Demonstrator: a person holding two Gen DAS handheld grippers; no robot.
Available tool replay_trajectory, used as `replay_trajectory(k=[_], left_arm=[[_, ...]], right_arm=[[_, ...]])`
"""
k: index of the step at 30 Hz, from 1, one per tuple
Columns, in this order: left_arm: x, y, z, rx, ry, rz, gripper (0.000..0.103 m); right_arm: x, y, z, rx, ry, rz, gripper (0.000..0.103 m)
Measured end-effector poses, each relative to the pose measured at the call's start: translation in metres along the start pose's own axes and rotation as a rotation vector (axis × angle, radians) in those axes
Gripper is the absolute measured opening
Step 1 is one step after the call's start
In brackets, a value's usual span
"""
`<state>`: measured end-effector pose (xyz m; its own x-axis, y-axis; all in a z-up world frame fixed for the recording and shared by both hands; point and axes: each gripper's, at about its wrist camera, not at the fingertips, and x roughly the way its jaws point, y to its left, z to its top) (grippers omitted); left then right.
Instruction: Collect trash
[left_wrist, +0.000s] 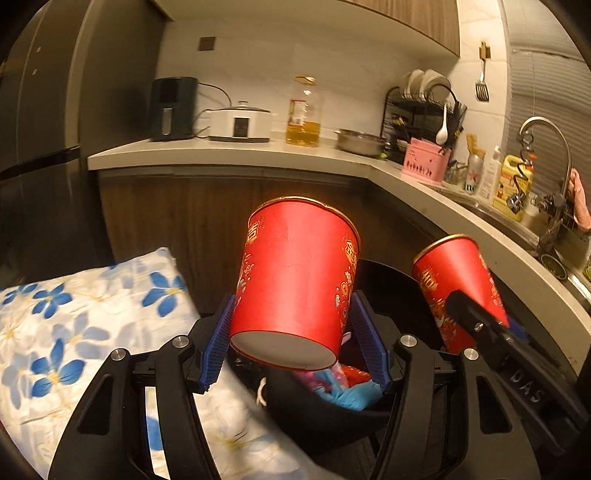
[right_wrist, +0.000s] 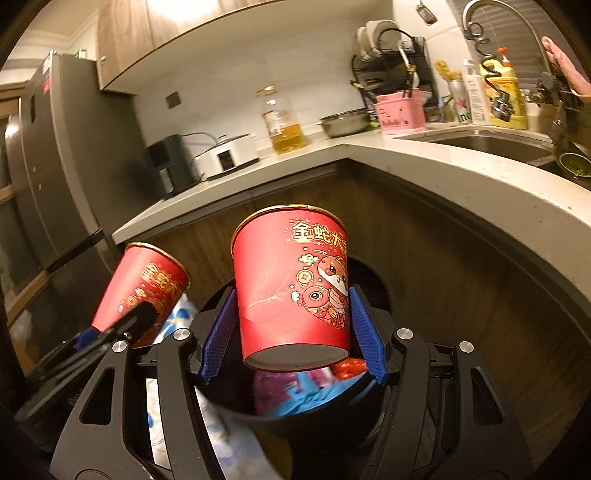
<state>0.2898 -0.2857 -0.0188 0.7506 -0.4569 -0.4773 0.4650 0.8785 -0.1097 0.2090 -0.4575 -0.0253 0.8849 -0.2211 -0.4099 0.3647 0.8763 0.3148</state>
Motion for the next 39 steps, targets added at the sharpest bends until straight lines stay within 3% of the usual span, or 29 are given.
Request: replay_trajectory(k=[7,10,17,27,39], left_arm=[[0.023,-0.015,0.000,0.017,0.027,-0.008,0.062],[0.029,-0.018,-0.001,0.031,0.038,-0.023,0.070],[0.031,-0.002,-0.008,-0.008,0.072,0.030,0.081],[-0.042,0.032,-0.028,-0.012,0.005,0.256,0.094],[-0.141,0.061,-0.064,-0.071,-0.002,0.322,0.097]], right_arm=[[0.011,-0.012,0.012,0.016,-0.009,0.023,0.063],[0.017,-0.014,0.017,0.025,-0.002,0.038,0.065],[0.016,-0.016,0.017,0.031,0.010,0.027,0.076],[-0.026,0.035,-0.017,-0.233,0.027,-0.073,0.089],[-0.103,0.083,-0.049,-0.304,0.042,-0.050,0.097]])
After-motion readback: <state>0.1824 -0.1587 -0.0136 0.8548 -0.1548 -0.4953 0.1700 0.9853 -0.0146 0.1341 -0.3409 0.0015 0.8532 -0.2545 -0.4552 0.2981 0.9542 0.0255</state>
